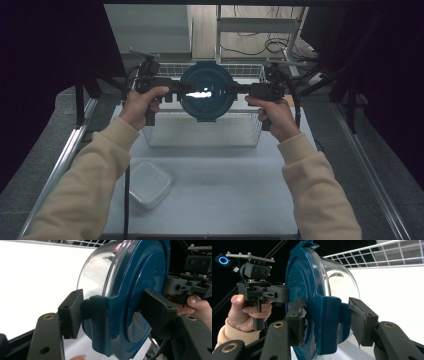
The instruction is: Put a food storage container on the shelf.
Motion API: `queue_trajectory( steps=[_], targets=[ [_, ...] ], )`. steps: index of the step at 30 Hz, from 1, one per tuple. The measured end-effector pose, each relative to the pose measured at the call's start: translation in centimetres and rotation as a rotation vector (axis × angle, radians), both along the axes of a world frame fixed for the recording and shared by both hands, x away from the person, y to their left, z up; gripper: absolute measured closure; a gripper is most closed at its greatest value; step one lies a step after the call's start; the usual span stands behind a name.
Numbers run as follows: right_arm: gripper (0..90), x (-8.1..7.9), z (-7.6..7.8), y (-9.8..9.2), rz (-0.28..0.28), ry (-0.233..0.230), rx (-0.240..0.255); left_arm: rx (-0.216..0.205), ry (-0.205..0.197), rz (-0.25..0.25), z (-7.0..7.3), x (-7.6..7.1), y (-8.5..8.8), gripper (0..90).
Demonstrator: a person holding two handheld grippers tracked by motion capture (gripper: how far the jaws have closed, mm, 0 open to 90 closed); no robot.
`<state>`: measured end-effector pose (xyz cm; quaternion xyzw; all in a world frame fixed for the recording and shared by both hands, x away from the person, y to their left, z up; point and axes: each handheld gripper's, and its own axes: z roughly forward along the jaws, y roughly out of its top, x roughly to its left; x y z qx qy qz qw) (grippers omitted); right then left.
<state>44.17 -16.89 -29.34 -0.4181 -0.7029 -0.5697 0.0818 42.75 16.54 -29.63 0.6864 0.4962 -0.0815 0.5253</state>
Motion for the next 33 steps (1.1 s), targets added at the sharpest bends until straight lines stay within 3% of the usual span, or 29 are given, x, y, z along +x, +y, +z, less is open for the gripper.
queue_trajectory(
  steps=[6, 12, 17, 24, 33],
  targets=[
    [49.9, 1.8, 0.1, 0.3, 0.004, 0.02, -0.012, 0.003, 0.0, -0.006, -0.2, 1.7, 0.3, 36.0],
    [49.9, 3.3, -0.6, 0.7, 0.006, 0.049, -0.015, 0.002, 0.031, -0.01, -1.1, 3.1, 0.9, 36.2],
    [50.0, 4.3, -1.0, 1.0, 0.001, 0.065, 0.002, -0.03, 0.046, 0.012, -1.4, 3.9, 1.3, 36.7],
    [48.0, 5.7, -1.2, 1.2, -0.033, 0.173, 0.008, -0.09, 0.105, 0.071, -2.1, 5.3, 1.2, 36.3],
    [44.6, 7.5, -2.5, 0.8, -0.057, 0.288, 0.047, -0.097, 0.154, 0.112, -2.8, 6.8, 0.7, 35.2]
  ],
)
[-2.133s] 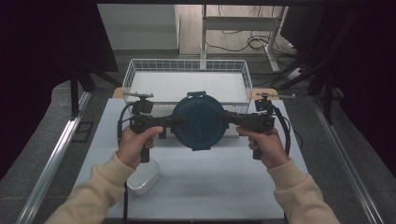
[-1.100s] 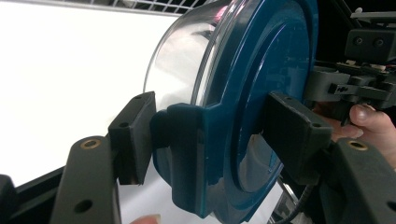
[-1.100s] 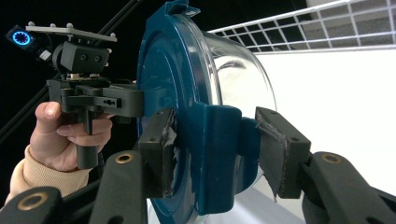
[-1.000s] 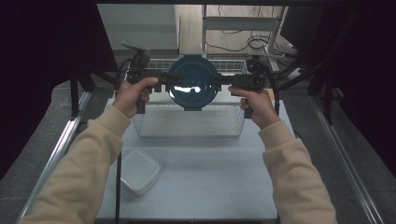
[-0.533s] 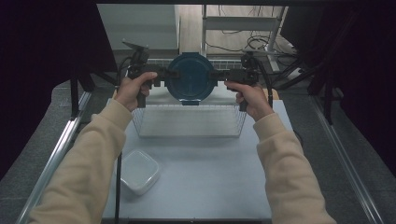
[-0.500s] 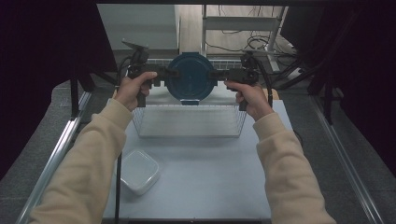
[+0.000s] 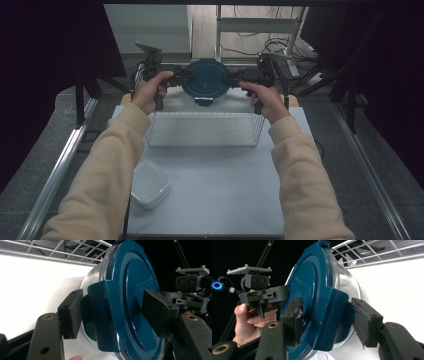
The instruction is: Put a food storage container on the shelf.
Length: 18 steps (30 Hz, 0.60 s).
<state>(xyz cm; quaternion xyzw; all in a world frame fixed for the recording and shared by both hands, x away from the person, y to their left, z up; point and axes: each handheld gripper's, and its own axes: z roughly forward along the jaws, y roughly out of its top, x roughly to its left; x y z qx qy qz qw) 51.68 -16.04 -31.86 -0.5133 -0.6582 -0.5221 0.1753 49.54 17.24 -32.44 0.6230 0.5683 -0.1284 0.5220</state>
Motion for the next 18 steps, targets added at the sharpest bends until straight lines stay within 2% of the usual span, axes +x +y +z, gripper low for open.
queue_trajectory(
  steps=[3, 7, 13, 15, 18],
  targets=[
    [43.1, 0.2, -0.2, 0.1, -0.012, 0.014, -0.005, -0.014, 0.009, 0.007, -0.4, 0.3, 0.1, 34.3],
    [41.7, 0.4, -0.7, 0.2, -0.034, 0.052, 0.007, -0.011, 0.004, 0.01, -0.6, 0.4, 0.0, 34.2],
    [40.6, 0.2, -0.6, 0.5, -0.069, 0.057, 0.004, -0.004, -0.002, 0.012, -0.6, 0.3, -0.1, 33.6],
    [34.5, -0.1, -0.5, 0.8, -0.104, 0.042, -0.017, 0.021, -0.029, -0.003, -0.5, 0.1, -0.2, 31.6],
    [19.0, -0.7, -0.2, 1.3, -0.166, 0.017, 0.002, 0.078, -0.105, 0.005, -0.1, -0.4, -0.6, 25.8]
  ],
)
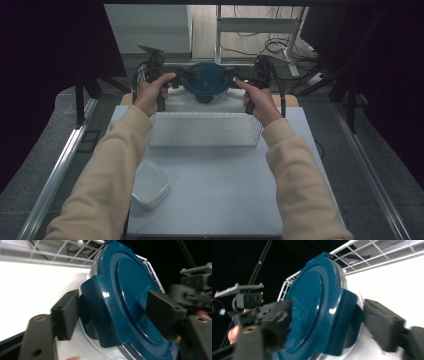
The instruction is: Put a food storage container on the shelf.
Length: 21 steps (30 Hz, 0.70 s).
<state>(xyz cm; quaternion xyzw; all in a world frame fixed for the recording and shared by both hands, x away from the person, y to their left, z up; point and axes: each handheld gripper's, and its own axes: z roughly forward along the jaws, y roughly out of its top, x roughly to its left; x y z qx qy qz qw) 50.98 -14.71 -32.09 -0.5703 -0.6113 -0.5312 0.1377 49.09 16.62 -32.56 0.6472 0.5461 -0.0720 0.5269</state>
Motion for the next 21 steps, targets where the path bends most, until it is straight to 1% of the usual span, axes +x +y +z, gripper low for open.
queue_trajectory(
  steps=[1, 2, 4, 5, 7, 8, 10, 11, 12, 15, 17, 21],
  targets=[
    [14.0, -0.2, 0.1, 0.2, -0.016, -0.007, -0.01, 0.01, -0.02, 0.002, 0.2, -0.2, -0.1, 22.9],
    [11.1, -0.4, 0.3, 0.3, -0.033, -0.014, -0.026, 0.022, -0.037, 0.006, 0.3, -0.5, -0.1, 19.8],
    [8.2, -0.9, 0.6, 0.5, -0.06, -0.032, -0.056, 0.058, -0.085, 0.026, 0.7, -1.0, -0.1, 17.9],
    [8.2, -1.1, 0.7, 0.6, -0.06, -0.05, -0.076, 0.071, -0.11, 0.038, 0.9, -1.3, 0.0, 17.5],
    [7.4, -1.7, 1.0, 0.9, -0.046, -0.099, -0.128, 0.116, -0.159, 0.054, 1.4, -2.1, 0.2, 17.2],
    [7.4, -2.1, 1.2, 1.1, -0.049, -0.122, -0.154, 0.138, -0.182, 0.061, 1.5, -2.5, 0.3, 17.1],
    [7.4, -3.1, 1.4, 1.3, -0.064, -0.192, -0.2, 0.183, -0.21, 0.061, 1.8, -3.5, 0.5, 17.5],
    [7.3, -3.5, 1.5, 1.3, -0.063, -0.212, -0.208, 0.204, -0.222, 0.05, 1.8, -3.9, 0.7, 18.4],
    [7.1, -3.9, 1.5, 1.2, -0.053, -0.228, -0.209, 0.214, -0.235, 0.033, 1.8, -4.4, 0.9, 18.0],
    [6.7, -5.1, 1.8, 0.9, -0.005, -0.271, -0.227, 0.209, -0.259, 0.019, 1.7, -6.0, 1.3, 18.0],
    [6.9, -6.0, 2.1, 0.6, 0.021, -0.308, -0.246, 0.217, -0.28, 0.008, 1.6, -7.3, 1.5, 18.5],
    [12.3, -7.9, 2.5, -0.4, 0.059, -0.398, -0.296, 0.24, -0.325, -0.013, 1.2, -9.8, 1.7, 19.6]
  ],
)
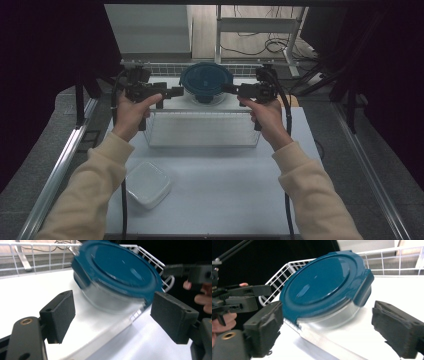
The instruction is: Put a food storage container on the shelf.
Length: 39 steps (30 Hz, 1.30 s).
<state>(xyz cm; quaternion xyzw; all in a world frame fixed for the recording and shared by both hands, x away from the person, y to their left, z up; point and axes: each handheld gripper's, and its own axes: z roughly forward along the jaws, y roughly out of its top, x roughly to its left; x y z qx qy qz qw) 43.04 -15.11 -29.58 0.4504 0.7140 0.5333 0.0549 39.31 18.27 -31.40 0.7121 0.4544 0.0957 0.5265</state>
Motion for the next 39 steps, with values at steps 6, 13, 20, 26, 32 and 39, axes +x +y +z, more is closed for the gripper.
queue_trajectory(
  steps=[6, 13, 20, 26, 32, 39],
  targets=[
    [14.0, -2.7, -0.4, -2.2, 0.048, -0.058, -0.027, 0.048, -0.037, -0.041, -1.1, -3.5, -0.2, 22.0],
    [16.3, -5.9, -2.6, -4.9, 0.093, -0.054, -0.009, 0.086, -0.054, -0.094, -3.2, -7.3, -0.4, 23.1],
    [17.8, -9.7, -6.0, -7.2, 0.111, -0.068, -0.056, 0.094, -0.028, -0.134, -6.9, -10.7, -0.1, 23.1],
    [19.1, -12.3, -9.4, -8.5, 0.124, -0.026, -0.052, 0.096, 0.029, -0.13, -9.7, -12.1, 0.1, 24.5],
    [19.5, -14.1, -12.3, -8.5, 0.124, -0.004, -0.127, 0.105, 0.05, -0.135, -11.3, -13.3, 0.2, 24.2],
    [20.0, -14.5, -14.2, -8.4, 0.138, 0.015, -0.176, 0.146, 0.073, -0.145, -12.8, -14.0, 0.0, 25.6]
  ],
)
